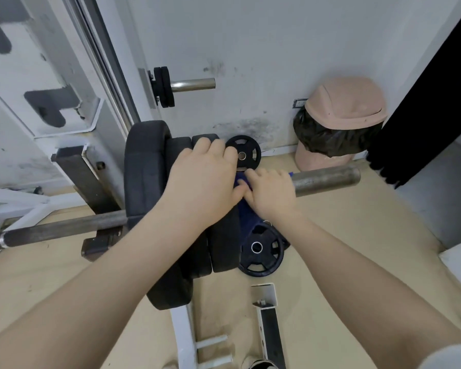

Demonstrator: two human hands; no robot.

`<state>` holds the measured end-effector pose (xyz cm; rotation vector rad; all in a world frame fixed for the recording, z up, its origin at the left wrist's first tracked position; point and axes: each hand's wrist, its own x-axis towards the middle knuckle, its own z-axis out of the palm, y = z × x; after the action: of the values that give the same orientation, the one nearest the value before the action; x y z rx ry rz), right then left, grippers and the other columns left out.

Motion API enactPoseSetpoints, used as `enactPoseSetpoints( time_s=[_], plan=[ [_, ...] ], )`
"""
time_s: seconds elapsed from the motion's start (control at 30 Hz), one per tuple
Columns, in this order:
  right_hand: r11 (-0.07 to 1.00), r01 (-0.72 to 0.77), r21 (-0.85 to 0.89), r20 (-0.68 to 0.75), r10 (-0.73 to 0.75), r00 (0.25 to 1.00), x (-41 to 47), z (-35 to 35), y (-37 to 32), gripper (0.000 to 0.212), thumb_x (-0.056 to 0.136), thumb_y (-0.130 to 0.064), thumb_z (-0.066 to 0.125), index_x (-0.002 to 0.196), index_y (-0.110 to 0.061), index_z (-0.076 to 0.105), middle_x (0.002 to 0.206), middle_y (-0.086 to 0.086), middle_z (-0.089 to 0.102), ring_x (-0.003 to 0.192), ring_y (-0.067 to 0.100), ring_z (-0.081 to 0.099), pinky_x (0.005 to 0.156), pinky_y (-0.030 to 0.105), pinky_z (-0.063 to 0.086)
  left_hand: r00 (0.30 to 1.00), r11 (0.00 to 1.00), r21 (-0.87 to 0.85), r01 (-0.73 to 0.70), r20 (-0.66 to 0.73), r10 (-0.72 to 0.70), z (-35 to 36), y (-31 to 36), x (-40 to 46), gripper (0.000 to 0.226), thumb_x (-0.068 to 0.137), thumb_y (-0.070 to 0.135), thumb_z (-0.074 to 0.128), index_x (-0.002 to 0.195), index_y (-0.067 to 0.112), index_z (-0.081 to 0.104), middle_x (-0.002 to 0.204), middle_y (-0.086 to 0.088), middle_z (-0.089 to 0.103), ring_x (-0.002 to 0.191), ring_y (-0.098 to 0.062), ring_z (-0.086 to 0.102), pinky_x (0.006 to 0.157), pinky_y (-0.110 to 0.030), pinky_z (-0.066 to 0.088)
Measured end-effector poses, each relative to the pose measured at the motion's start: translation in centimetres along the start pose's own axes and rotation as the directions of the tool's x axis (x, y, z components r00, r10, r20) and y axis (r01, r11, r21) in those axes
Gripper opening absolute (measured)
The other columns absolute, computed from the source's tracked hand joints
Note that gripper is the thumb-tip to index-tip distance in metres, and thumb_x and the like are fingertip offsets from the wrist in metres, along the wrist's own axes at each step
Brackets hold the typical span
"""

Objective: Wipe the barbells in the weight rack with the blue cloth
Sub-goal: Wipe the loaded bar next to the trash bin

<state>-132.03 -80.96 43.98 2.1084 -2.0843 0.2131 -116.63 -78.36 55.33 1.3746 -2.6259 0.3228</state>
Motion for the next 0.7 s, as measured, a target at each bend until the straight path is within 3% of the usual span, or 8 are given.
enactPoseSetpoints(
  time_s=[0.07,0.13,0.23,0.37,0.43,0.53,0.6,0.7],
  plan=[
    [0.989,-0.126,0.082,0.126,0.115,0.985,2.0,-0.7,0.7,0.045,0.093,-0.043,0.030,0.062,-0.014,0.045,0.070,0.005,0.058,0.076,0.031,0.061,0.063,0.032,0.028,0.999,0.998,0.044,0.039,-0.023,-0.038,0.0,0.6,0.1,0.043,0.088,0.044,0.048,0.111,0.007,0.047,0.115,-0.011,0.051,0.108,-0.029,0.045,0.077,-0.035,0.035],
    [0.975,-0.189,0.118,0.151,0.171,0.974,2.6,-0.8,0.3,0.044,0.093,-0.041,0.030,0.065,-0.015,0.052,0.072,0.004,0.059,0.080,0.030,0.061,0.067,0.033,0.030,0.996,0.994,0.072,0.082,-0.041,-0.079,0.4,1.2,0.1,0.040,0.086,0.042,0.053,0.105,0.007,0.050,0.108,-0.010,0.053,0.102,-0.029,0.048,0.072,-0.034,0.034],
    [0.991,-0.102,0.089,-0.020,0.104,0.994,-0.8,0.6,-1.4,0.051,0.092,-0.039,0.021,0.099,-0.012,0.063,0.097,0.010,0.065,0.095,0.033,0.059,0.087,0.043,0.037,0.991,0.976,0.177,0.129,-0.065,-0.119,1.3,1.8,0.3,0.034,0.065,0.040,0.072,0.078,0.011,0.060,0.084,-0.009,0.060,0.077,-0.028,0.057,0.059,-0.031,0.042],
    [0.995,0.066,0.070,-0.188,-0.052,0.981,-4.1,3.8,-0.2,0.053,0.087,-0.042,0.034,0.128,-0.011,0.045,0.129,0.014,0.057,0.124,0.032,0.044,0.108,0.046,0.022,0.989,0.952,0.275,0.137,0.011,-0.145,1.9,3.1,0.2,0.039,0.074,0.049,0.062,0.097,0.017,0.060,0.116,-0.012,0.053,0.102,-0.030,0.052,0.079,-0.036,0.044],
    [0.987,0.141,0.073,-0.266,-0.117,0.957,-3.0,3.8,0.9,0.049,0.086,-0.045,0.037,0.122,-0.014,0.051,0.120,0.010,0.062,0.114,0.029,0.053,0.102,0.042,0.027,0.980,0.939,0.290,0.183,0.021,-0.198,2.1,3.7,0.0,0.044,0.072,0.049,0.064,0.103,0.018,0.059,0.128,-0.015,0.049,0.112,-0.033,0.049,0.087,-0.038,0.043],
    [0.979,0.178,0.099,-0.266,-0.147,0.953,-0.5,1.8,2.6,0.041,0.088,-0.044,0.035,0.092,-0.015,0.063,0.084,0.005,0.067,0.079,0.029,0.064,0.070,0.035,0.038,0.977,0.950,0.241,0.198,0.031,-0.211,2.2,5.0,0.2,0.047,0.053,0.039,0.077,0.091,0.013,0.067,0.124,-0.020,0.058,0.116,-0.037,0.054,0.094,-0.042,0.043],
    [0.986,0.021,0.166,-0.128,0.000,0.992,0.9,0.4,5.2,0.040,0.092,-0.043,0.036,0.078,-0.014,0.059,0.077,0.010,0.066,0.074,0.034,0.063,0.060,0.033,0.033,0.991,0.976,0.179,0.127,0.029,-0.134,2.1,6.3,1.0,0.051,0.052,0.036,0.079,0.095,0.011,0.066,0.126,-0.018,0.058,0.120,-0.034,0.052,0.096,-0.040,0.042],
    [0.938,-0.274,0.213,0.045,0.271,0.962,1.7,-0.2,11.2,0.040,0.093,-0.044,0.036,0.076,-0.016,0.059,0.084,0.014,0.065,0.085,0.036,0.060,0.066,0.032,0.038,0.979,0.992,0.028,0.125,0.156,-0.128,3.4,7.8,2.5,0.049,0.083,0.037,0.059,0.124,0.014,0.045,0.135,-0.008,0.045,0.126,-0.027,0.040,0.099,-0.038,0.038]
  ],
)
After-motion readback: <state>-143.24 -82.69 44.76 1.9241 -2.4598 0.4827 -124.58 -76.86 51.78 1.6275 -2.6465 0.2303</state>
